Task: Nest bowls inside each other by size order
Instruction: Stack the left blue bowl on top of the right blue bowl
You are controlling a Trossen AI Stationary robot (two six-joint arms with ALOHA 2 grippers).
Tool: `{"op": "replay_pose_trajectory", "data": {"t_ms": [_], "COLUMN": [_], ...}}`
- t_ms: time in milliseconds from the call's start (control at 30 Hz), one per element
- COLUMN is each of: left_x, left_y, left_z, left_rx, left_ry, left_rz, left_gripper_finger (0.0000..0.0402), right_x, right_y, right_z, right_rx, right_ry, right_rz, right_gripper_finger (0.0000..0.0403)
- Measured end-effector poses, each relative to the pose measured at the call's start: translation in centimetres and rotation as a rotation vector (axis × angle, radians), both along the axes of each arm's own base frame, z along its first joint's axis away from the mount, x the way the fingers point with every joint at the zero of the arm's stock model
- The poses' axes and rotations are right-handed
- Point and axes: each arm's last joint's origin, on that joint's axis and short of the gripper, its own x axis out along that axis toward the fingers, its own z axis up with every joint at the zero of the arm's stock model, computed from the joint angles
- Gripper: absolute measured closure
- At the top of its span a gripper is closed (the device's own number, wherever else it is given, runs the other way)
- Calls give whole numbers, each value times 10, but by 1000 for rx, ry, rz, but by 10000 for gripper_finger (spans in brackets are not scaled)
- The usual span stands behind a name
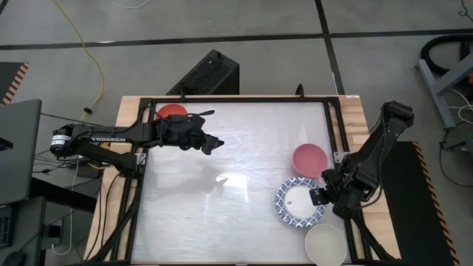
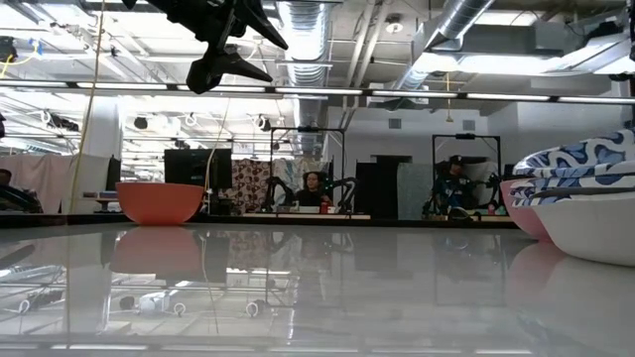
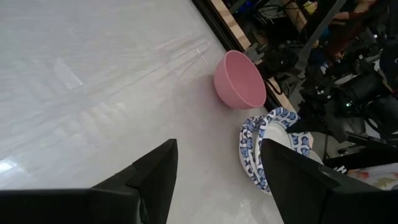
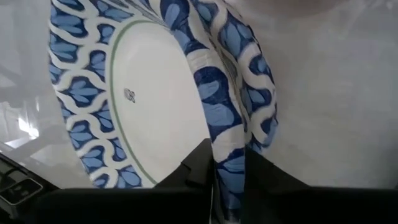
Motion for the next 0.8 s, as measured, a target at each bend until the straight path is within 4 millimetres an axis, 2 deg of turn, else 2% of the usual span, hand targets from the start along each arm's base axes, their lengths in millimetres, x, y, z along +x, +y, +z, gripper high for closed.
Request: {"op": "replay_pose_trajectory", "data": {"t_ms": [500,800], "left_x": [0,0], "left_y": [0,0], "left_z": [0,0], "left_rx": [3,20], "left_ry": [1,4], "left_rz": [-1,-8], "left_gripper_finger": [183,183], "right_x": [0,-6], "right_y": [1,-6], "right_z": [3,15], "right_rx": [28,77], "right_ry": [11,10], "right_rz": [7,15], "right_gripper_finger": [241,230]}}
